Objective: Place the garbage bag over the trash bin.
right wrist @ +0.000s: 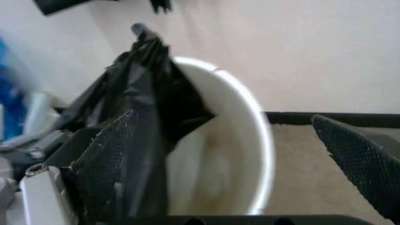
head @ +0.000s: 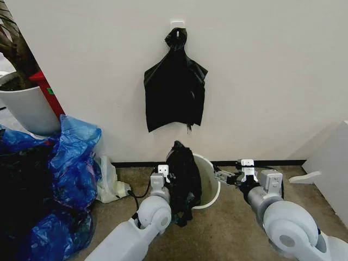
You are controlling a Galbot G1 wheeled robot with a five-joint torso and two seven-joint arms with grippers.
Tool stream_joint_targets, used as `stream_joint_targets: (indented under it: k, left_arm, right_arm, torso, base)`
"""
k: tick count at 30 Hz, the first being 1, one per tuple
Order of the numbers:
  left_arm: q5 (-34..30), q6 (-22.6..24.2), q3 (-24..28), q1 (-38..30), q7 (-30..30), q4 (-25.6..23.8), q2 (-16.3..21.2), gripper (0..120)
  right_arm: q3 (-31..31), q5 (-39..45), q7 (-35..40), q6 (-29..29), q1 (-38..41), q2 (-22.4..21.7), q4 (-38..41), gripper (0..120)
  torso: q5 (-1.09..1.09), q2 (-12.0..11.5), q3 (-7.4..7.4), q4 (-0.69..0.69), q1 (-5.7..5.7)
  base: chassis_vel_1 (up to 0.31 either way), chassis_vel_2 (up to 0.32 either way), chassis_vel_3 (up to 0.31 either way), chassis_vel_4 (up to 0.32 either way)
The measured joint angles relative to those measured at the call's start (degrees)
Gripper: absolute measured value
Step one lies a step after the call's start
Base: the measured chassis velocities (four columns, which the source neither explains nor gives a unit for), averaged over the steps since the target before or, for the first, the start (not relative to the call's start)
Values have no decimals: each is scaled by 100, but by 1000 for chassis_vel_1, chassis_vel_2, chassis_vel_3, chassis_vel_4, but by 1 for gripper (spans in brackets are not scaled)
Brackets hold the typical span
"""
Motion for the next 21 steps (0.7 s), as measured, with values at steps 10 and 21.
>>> stream_joint_targets:
  k: [10,21]
  left_arm:
    - [499,-466,54,144,243,-89,54,4]
    - [1152,-676,217,166,343,84,-86,4]
  right_arm:
    - [-872,803,668,-23,994,376,-68,100]
    - [-2303,896,1664,-83,1968,811,-385,100]
  torso:
    - [3,0,-1,2,0]
    - [3,0,0,1,-1]
  base:
    - [0,0,0,0]
    - [0,0,0,0]
